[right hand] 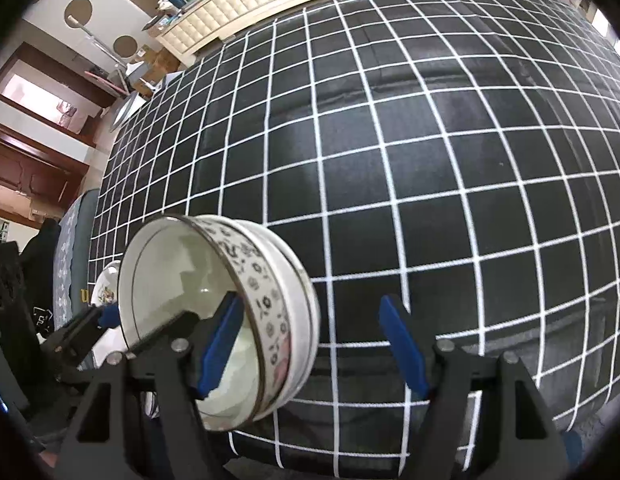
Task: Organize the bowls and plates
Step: 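Close the right gripper on the rim of the nested bowl stack, then lift the bowl stack with the right gripper and carry it over the plates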
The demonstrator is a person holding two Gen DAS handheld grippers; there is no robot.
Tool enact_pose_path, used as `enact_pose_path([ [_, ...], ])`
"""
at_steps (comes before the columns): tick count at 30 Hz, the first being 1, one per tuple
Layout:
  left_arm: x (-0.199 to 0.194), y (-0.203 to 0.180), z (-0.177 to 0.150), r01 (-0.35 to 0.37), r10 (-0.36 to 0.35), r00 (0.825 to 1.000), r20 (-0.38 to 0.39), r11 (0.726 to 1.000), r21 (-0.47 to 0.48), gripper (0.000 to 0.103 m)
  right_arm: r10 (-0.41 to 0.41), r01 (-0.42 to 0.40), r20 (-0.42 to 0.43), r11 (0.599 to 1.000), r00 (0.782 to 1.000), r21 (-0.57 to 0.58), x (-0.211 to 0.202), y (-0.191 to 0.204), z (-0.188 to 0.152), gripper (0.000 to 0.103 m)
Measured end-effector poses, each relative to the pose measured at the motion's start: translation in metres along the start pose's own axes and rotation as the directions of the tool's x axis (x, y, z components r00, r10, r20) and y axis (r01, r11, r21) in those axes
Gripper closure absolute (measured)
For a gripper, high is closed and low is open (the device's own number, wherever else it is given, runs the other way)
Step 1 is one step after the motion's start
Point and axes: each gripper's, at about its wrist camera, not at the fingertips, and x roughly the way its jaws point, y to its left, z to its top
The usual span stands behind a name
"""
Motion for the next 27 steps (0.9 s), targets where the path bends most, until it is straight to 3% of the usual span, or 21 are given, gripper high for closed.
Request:
enact_pose_path([
  [5,0.013,-0.006,-0.002,0.001,0.0,1.0,-0.026,1.0,0.027,0.043,-0.016,0.016,0.01,1.0,1.0,-0.007,0.004,0.002,0.001,0.038],
  [9,0.017,-0.004,0.0,0.031,-0.031,0.999,-0.027,0.999,0.02,0.048,0.021,-0.021,0.009,1.0,1.0,0.018,0.008,0.0,0.005,0.041],
  [14,0.021,-0.011,0.001,0.048,-0.047,0.998,-0.031,0.998,0.029,0.047,0.085,-0.085,-0.008,0.995,0.996,0.045,0.013,-0.006,0.005,0.043],
  [16,0.021,-0.01,0.002,0.056,-0.055,0.998,-0.025,0.998,0.021,0.048,0.09,-0.09,0.009,0.996,0.996,0.028,0.01,-0.005,0.002,0.049],
  [27,0.018,-0.017,-0.009,0.038,-0.038,0.999,-0.004,0.999,-0.006,0.048,0.099,-0.098,-0.008,0.993,0.995,0.061,0.011,-0.002,0.0,0.049],
])
